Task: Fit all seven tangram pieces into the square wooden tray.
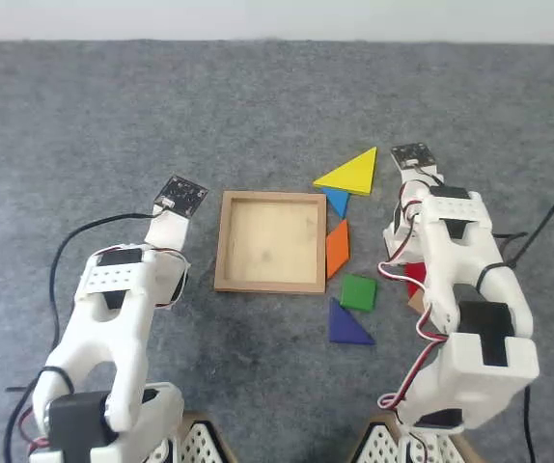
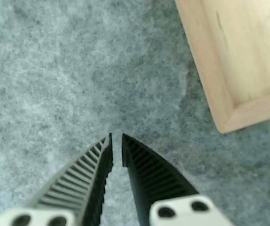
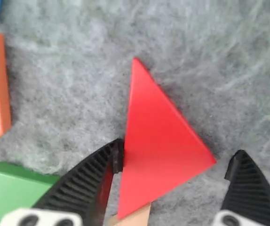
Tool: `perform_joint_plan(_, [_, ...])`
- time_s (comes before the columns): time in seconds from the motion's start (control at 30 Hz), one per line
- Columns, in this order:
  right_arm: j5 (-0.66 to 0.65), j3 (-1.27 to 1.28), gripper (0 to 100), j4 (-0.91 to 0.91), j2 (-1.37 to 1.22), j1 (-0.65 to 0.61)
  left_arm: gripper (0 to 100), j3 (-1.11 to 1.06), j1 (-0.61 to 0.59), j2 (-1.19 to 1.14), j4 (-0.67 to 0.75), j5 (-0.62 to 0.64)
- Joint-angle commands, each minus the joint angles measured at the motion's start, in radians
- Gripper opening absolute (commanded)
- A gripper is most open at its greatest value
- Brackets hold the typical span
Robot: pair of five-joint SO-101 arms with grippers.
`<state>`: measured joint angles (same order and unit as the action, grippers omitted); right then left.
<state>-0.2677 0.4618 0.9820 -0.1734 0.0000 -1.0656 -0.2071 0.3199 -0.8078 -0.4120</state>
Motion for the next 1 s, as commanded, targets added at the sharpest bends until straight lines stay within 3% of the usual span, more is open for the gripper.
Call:
perform_joint_plan(0.0, [-0.031,-0.054,35.0,0.007,0.002,-0.007,4,0.005,-0.008,0.048,-0.008,-0.012])
perform_joint_plan(0.4, [-0.084,-0.060,35.0,0.013,-0.010,-0.012,4,0.005,-0.008,0.048,-0.008,-0.012])
perform_joint_plan(0.67, [-0.078,-0.325,35.0,0.217,-0.220,-0.007,4,0.005,-0.008,0.048,-0.008,-0.012])
perform_joint_plan(0.97, [-0.077,-0.338,35.0,0.234,-0.228,-0.005,4,0.005,-0.008,0.048,-0.008,-0.012])
